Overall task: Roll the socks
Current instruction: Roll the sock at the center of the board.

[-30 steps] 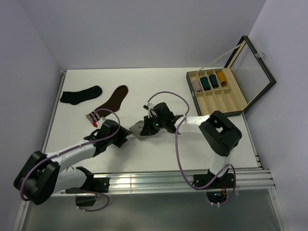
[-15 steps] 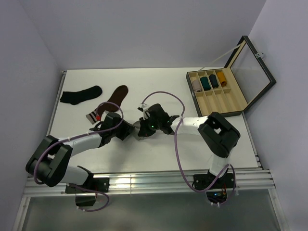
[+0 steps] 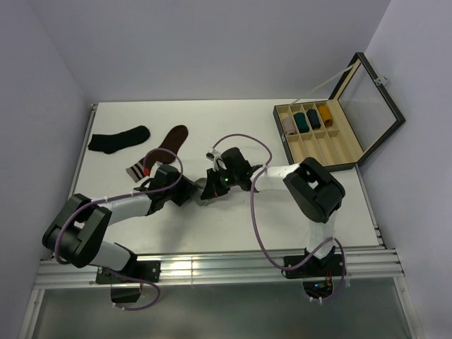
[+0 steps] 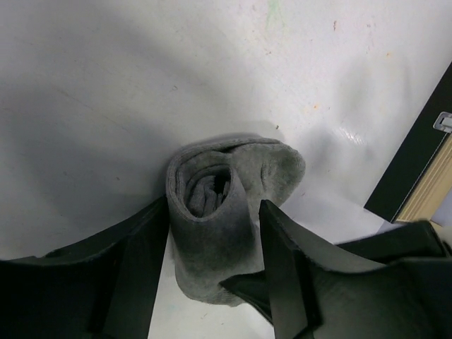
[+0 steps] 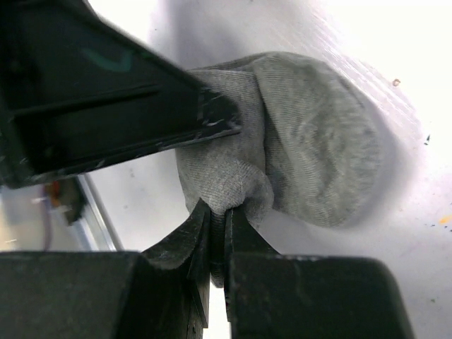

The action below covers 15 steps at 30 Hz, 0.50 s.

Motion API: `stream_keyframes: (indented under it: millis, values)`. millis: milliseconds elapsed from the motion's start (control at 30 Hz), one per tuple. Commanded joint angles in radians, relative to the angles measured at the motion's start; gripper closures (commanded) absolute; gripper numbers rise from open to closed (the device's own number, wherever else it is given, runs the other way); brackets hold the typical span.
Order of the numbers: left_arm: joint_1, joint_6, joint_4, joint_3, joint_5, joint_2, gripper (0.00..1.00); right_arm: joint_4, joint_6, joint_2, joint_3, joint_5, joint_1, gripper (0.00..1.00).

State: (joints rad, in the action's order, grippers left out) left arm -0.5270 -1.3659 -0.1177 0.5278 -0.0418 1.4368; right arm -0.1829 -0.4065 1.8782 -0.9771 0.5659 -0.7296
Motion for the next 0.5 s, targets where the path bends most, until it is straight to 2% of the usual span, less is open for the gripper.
stream_keyframes:
  millis: [0,233,400,467]
  values:
    - [-0.002,0.065,-0.003,-0.02,-0.017,-0.029,0.4,0.039,-0.067,0.071,-0.032,0.084,0.027,0.97]
    - [-0.001,0.114,-0.068,-0.078,0.006,-0.069,0.39,0.062,-0.138,0.157,-0.067,0.164,0.068,0.97]
    - [-0.002,0.088,-0.095,-0.123,0.01,-0.069,0.42,0.086,-0.146,0.18,-0.084,0.177,0.081,0.97]
    - [-0.002,0.085,-0.091,-0.121,0.002,-0.055,0.47,0.098,-0.146,0.185,-0.095,0.175,0.082,0.97]
